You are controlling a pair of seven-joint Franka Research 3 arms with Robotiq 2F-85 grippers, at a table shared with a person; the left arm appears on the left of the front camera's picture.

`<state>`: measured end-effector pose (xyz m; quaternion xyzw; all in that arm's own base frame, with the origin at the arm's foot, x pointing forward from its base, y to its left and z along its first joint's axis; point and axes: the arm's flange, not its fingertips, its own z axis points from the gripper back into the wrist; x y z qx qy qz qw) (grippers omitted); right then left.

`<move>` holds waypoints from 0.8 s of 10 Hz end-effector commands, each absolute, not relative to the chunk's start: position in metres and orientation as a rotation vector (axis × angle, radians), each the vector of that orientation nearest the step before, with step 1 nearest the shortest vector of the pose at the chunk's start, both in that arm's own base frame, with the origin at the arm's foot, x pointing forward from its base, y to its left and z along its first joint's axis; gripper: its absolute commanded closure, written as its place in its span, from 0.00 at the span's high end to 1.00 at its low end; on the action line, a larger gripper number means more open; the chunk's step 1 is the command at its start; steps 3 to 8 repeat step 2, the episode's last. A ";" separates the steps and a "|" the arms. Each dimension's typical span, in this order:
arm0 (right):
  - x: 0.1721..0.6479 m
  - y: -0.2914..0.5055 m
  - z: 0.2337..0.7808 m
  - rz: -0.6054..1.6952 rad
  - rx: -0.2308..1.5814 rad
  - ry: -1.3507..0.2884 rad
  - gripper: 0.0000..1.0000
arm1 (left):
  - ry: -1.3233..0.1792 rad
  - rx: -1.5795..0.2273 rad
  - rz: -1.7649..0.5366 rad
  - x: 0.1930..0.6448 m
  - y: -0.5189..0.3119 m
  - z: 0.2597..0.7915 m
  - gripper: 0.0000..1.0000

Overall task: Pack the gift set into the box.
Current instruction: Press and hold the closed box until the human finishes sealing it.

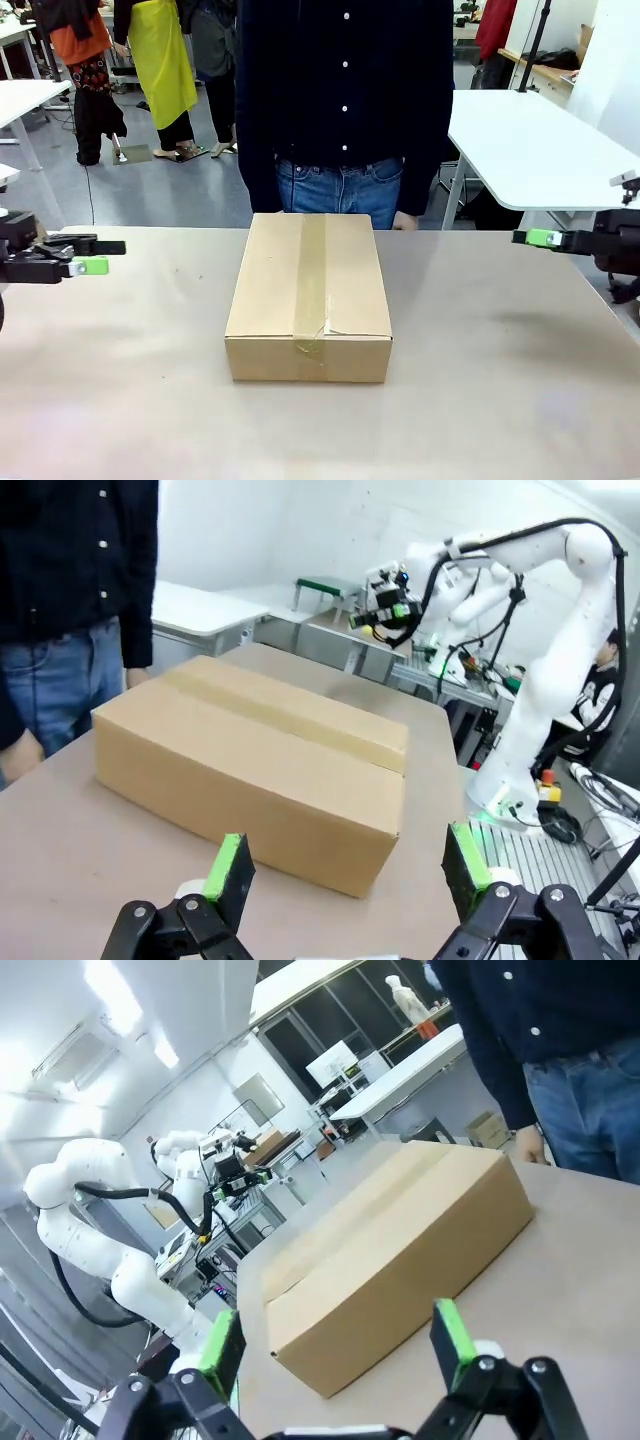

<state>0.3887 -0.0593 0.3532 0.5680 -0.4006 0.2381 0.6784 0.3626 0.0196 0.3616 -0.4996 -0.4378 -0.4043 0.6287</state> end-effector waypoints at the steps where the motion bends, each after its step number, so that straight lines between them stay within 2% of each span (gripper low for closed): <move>1: 0.390 -0.059 0.360 0.530 1.278 -0.883 1.00 | -1.014 -1.130 -0.923 0.364 0.021 0.366 1.00; 8: 0.390 -0.059 0.360 0.530 1.278 -0.883 1.00 | -1.014 -1.130 -0.923 0.364 0.021 0.366 1.00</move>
